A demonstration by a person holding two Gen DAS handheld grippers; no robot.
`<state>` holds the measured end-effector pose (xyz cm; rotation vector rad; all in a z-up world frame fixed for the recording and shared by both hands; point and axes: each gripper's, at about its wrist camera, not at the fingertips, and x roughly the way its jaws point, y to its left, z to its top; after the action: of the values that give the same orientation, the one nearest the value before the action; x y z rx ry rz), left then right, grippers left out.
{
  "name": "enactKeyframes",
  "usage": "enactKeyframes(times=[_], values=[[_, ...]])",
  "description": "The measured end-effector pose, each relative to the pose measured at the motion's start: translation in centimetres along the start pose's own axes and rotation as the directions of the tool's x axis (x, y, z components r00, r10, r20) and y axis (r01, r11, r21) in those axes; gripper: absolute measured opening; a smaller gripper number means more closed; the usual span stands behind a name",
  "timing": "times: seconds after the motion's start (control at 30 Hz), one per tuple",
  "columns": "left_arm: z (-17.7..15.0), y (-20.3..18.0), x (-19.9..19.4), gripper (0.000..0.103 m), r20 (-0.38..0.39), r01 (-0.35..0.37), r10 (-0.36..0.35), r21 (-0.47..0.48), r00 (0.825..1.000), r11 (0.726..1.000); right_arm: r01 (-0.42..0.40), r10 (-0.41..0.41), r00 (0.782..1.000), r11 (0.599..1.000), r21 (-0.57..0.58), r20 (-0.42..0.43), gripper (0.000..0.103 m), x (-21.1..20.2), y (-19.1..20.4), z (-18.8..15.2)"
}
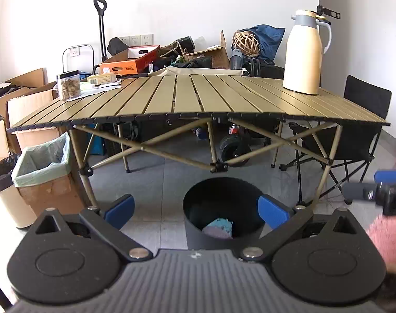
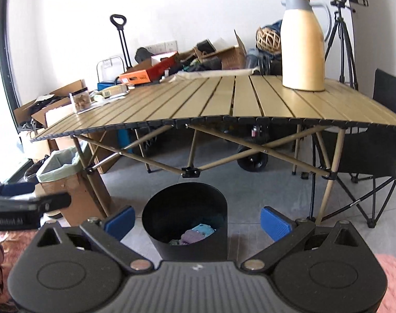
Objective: Collect trash
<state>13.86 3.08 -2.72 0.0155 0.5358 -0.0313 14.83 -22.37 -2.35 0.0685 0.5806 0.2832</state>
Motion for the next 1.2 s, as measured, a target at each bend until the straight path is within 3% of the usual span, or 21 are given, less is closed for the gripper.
enactKeyframes(times=[0.4,1.2], values=[[-2.4,1.4,-3.6,0.103,0.027,0.012,-0.011,-0.028,1.000,1.000,0.001,-0.001,1.000,0.999,-0.038,0.003,0.103,-4.1,1.4,-1.9],[-2.6,1.8,-4.3,0.103,0.061,0.017,-0.014,-0.044,0.998,0.999,0.001,0.000,1.000,0.999,-0.046,0.013,0.103,-4.3,1.4,-1.8]])
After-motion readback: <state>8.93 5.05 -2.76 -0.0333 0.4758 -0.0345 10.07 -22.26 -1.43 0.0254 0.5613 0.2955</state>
